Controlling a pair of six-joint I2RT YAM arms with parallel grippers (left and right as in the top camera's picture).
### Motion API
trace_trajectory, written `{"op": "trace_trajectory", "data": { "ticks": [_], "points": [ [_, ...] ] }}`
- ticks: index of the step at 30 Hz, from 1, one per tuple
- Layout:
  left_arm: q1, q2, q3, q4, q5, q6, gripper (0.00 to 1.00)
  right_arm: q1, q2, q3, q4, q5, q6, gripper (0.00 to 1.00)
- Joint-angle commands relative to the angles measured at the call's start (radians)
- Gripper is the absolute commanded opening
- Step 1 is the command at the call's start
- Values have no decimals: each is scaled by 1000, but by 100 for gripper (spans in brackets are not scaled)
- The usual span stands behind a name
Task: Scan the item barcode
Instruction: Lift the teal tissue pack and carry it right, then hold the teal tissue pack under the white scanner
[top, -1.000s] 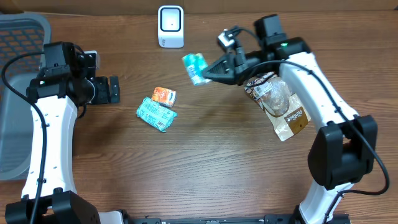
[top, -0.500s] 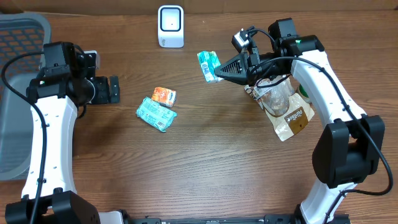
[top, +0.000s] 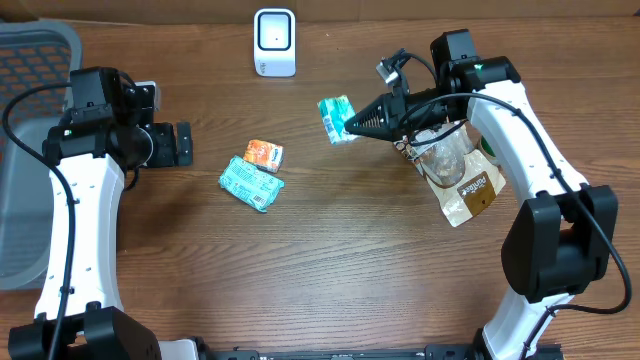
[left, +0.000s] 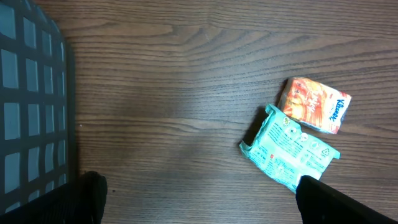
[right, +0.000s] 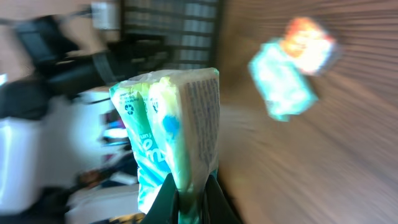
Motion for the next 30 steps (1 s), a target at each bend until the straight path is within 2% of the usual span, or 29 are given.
{"op": "trace_trajectory", "data": {
  "ticks": [1, 7, 12, 15, 18, 25, 28, 30],
  "points": [
    [-1, 0, 7, 2, 14, 26, 100, 13, -2, 10, 3, 239, 64, 4],
    [-1, 0, 7, 2, 14, 26, 99, 15, -2, 132, -88, 490, 138, 4],
    [-1, 0, 7, 2, 15, 26, 100, 58, -1, 378, -179, 806, 207, 4],
    [-1, 0, 7, 2, 14, 26, 99, 110, -1, 518, -165, 986, 239, 4],
    [-1, 0, 7, 2, 15, 26, 100, 177, -1, 589, -84, 1176, 220, 4],
    [-1, 0, 7, 2, 15, 26, 99, 332, 81, 584, 185, 1623, 21, 4],
    [-1, 0, 7, 2, 15, 26, 100, 354, 152, 578, 323, 1728, -54, 4],
    [-1, 0, 7, 2, 14, 26, 100, 354, 199, 574, 413, 1731, -134, 4]
  ]
}}
